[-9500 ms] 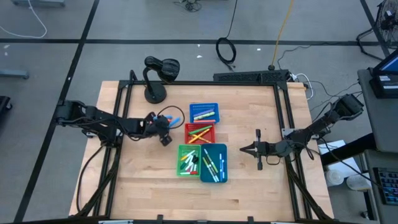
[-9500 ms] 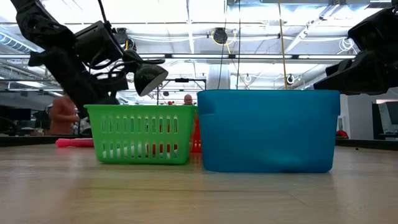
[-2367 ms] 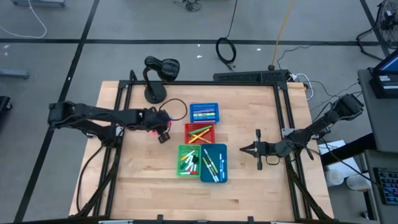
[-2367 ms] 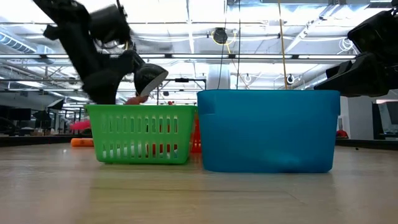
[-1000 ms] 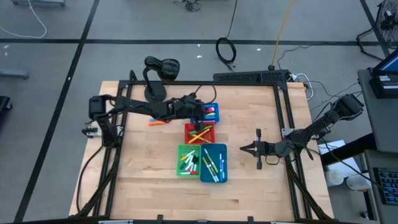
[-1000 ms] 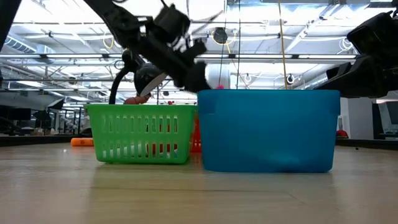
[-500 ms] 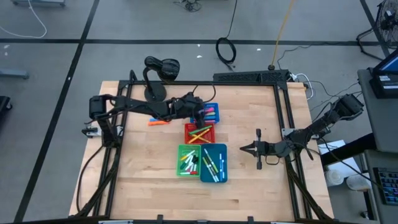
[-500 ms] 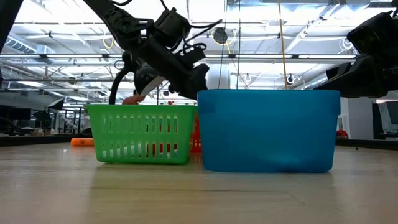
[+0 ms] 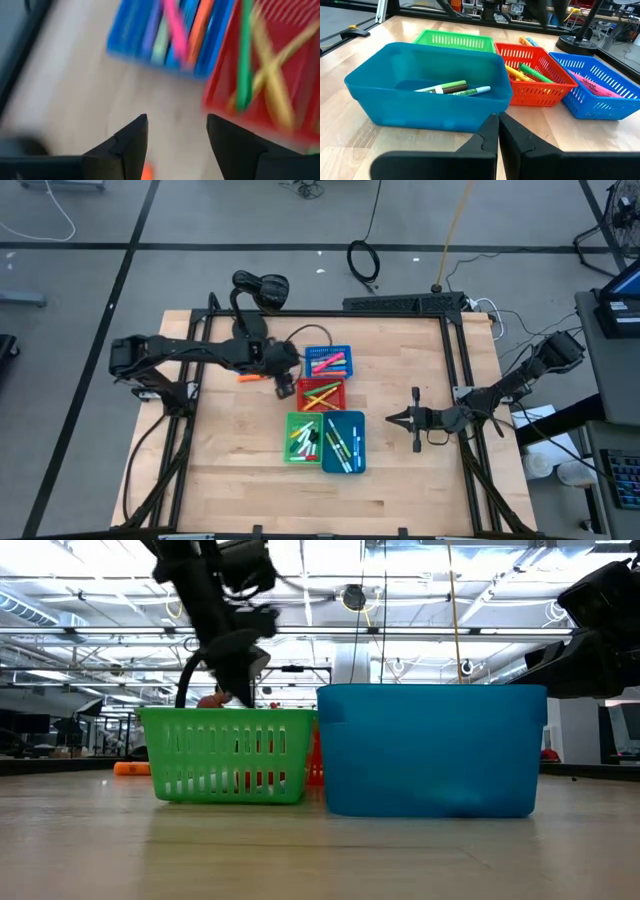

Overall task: Pick & Place Markers
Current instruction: Put the large orange highlighter pen into the blue bin

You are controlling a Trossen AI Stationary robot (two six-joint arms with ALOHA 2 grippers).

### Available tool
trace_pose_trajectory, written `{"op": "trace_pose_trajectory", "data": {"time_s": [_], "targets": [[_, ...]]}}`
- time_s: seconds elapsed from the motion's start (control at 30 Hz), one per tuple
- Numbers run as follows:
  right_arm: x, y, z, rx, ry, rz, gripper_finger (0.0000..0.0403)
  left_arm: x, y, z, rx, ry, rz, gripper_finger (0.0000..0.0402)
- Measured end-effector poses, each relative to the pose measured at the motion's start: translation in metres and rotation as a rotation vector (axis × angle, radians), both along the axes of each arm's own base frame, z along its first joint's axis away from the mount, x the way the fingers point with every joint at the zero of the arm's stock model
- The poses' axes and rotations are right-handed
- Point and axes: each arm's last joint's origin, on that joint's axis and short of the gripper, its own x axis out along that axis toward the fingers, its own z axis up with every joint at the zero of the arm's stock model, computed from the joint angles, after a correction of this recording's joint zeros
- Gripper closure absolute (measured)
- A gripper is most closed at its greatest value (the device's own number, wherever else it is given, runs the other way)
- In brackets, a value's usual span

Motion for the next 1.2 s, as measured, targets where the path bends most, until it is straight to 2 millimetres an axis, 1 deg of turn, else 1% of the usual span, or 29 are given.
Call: {"op": "trace_pose_trajectory", "data": {"time_s": [0.1, 0.27, 0.37, 0.53, 0.63, 0.77, 0.87, 1.0, 1.2], "targets": [[0.0, 0.0, 0.0, 0.013, -0.001, -0.003, 0.0403, -0.021, -0.005, -0.007, -0.07, 0.153, 0.099, 0.0193], [0.0, 0.0, 0.0, 0.017, -0.001, -0.004, 0.0403, -0.043, -0.005, -0.025, -0.158, 0.306, 0.22, 0.0192], [0.0, 0.0, 0.0, 0.018, -0.001, -0.004, 0.0403, -0.051, -0.003, -0.039, -0.214, 0.324, 0.239, 0.0192], [0.0, 0.0, 0.0, 0.017, -0.002, -0.005, 0.0403, -0.063, 0.005, -0.057, -0.207, 0.356, 0.238, 0.0192], [0.0, 0.0, 0.0, 0.017, -0.002, -0.005, 0.0403, -0.068, 0.011, -0.065, -0.203, 0.343, 0.25, 0.0192], [0.0, 0.0, 0.0, 0.017, -0.001, -0.005, 0.0403, -0.075, 0.019, -0.071, -0.145, 0.365, 0.293, 0.0192], [0.0, 0.0, 0.0, 0.017, -0.001, -0.005, 0.0403, -0.078, 0.022, -0.073, -0.168, 0.367, 0.309, 0.0192], [0.0, 0.0, 0.0, 0.017, -0.001, -0.005, 0.0403, -0.081, 0.021, -0.077, -0.202, 0.37, 0.291, 0.0192], [0.0, 0.0, 0.0, 0.017, -0.001, -0.005, 0.0403, -0.087, 0.016, -0.09, -0.259, 0.336, 0.272, 0.0196]]}}
